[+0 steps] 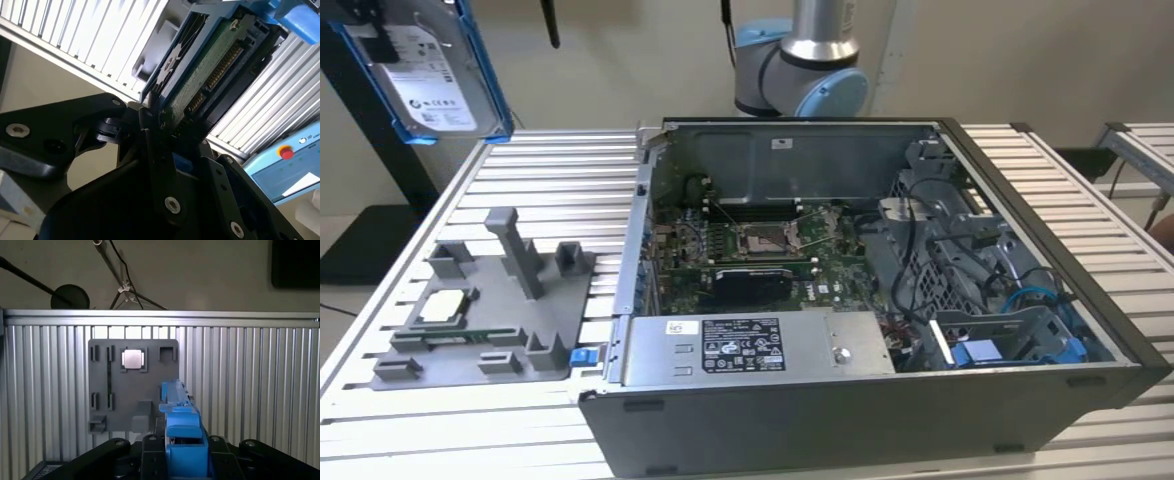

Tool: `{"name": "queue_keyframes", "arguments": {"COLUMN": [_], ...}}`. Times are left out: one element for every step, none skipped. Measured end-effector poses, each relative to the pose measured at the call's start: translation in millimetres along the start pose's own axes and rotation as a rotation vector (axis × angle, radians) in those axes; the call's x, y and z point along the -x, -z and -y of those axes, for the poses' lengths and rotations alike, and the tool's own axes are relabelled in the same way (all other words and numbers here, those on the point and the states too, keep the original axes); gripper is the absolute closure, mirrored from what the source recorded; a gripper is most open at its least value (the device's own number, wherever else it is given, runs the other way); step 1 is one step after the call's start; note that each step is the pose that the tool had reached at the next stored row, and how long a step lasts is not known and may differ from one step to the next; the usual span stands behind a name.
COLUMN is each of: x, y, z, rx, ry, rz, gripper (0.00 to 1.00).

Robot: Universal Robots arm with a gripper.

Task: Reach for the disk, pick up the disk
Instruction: 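Pick up the disk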

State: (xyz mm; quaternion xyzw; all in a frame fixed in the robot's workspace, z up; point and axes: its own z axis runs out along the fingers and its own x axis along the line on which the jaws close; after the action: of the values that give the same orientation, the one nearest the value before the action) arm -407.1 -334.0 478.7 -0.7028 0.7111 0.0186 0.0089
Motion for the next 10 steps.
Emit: {"name": "queue_keyframes", "arguments": {"x": [0.1,0.1,0.2,0.2,0.2,0.3,0.4,0.4,0.4,0.5], "y": [0.1,0.1,0.2,0.2,0.3,0.3,0.4,0.4,0.5,0.6], "z": [3.9,8.2,12.6,16.9,21.4,25.3,29.7,33.5,37.1,40.2], "rx": [0.0003,0.0006,0.001,0.0012,0.0017,0.0019,0.0022,0.0024,0.0026,0.0027], "ry": [0.0,0.0,0.0,0.0,0.0,0.0,0.0,0.0,0.0,0.0], "rz": [0.0,0.0,0.0,0.0,0.0,0.0,0.0,0.0,-0.0001,-0.0001], "gripper": [1.0,1.0,1.0,1.0,1.0,1.0,1.0,1.0,1.0,1.0]}}
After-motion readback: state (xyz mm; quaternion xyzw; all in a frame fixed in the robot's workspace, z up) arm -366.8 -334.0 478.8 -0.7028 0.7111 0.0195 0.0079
